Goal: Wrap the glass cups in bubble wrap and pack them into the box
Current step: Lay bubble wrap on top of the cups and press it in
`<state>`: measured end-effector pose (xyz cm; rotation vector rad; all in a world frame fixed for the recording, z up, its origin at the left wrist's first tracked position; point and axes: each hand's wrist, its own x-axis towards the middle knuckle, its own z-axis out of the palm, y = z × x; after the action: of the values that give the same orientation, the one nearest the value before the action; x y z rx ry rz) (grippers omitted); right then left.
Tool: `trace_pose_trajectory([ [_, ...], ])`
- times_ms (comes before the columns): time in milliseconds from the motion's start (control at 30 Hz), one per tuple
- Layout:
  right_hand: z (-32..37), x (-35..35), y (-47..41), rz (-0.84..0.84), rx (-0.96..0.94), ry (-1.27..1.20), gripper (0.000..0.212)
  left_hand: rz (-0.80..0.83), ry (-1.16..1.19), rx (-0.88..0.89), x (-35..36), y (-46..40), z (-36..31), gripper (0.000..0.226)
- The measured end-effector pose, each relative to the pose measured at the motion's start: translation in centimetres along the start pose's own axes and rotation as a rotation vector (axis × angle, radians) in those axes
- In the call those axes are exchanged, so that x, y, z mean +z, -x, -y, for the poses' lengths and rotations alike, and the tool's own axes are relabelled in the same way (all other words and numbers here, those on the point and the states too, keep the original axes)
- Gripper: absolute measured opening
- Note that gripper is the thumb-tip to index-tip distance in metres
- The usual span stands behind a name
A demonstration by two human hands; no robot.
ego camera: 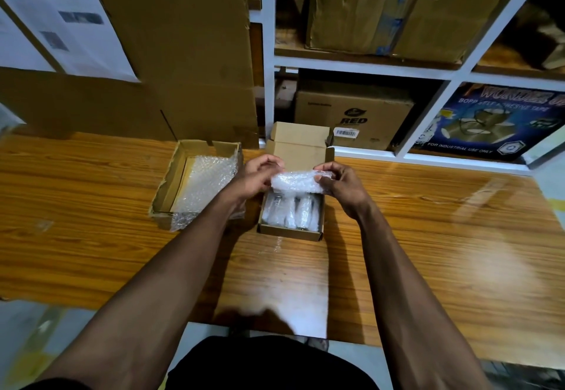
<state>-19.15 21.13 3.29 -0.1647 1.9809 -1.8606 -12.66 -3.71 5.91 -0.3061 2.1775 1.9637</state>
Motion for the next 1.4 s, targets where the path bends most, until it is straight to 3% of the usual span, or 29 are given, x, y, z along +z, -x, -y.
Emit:
trace_pose_trajectory([
  [200, -0.6, -0.4, 0.2, 0.031, 0.001, 0.209, 0.017, 0.062, -0.390, 0.000, 0.6, 0.2, 0.3, 0.028],
  [433, 0.0, 0.5, 1.3, 0.280, 0.004, 0.723, 0.041, 0.162, -0.694, -0.030, 0.8, 0.2, 1.5, 0.030],
  [667, -2.3, 3.0, 1.6, 0.371, 0.009, 1.007, 0.036, 0.218, -1.006, -0.046, 1.3, 0.1, 3.2, 0.031],
  [867, -3.2, 3.3, 1.6, 0.345, -0.009, 1.131, 0.037, 0.201, -1.071, -0.042, 1.6, 0.4, 3.9, 0.035],
  [1133, -3.7, 3.8, 0.9, 0.348, -0.031, 1.137, 0.033, 0.172, -1.117, 0.005, 2.1, 0.3, 3.8, 0.023],
  [1400, -3.9, 4.1, 0.7, 0.382, -0.053, 1.189, 0.030, 0.263, -1.155, 0.079, 2.1, 0.5, 3.7, 0.021],
])
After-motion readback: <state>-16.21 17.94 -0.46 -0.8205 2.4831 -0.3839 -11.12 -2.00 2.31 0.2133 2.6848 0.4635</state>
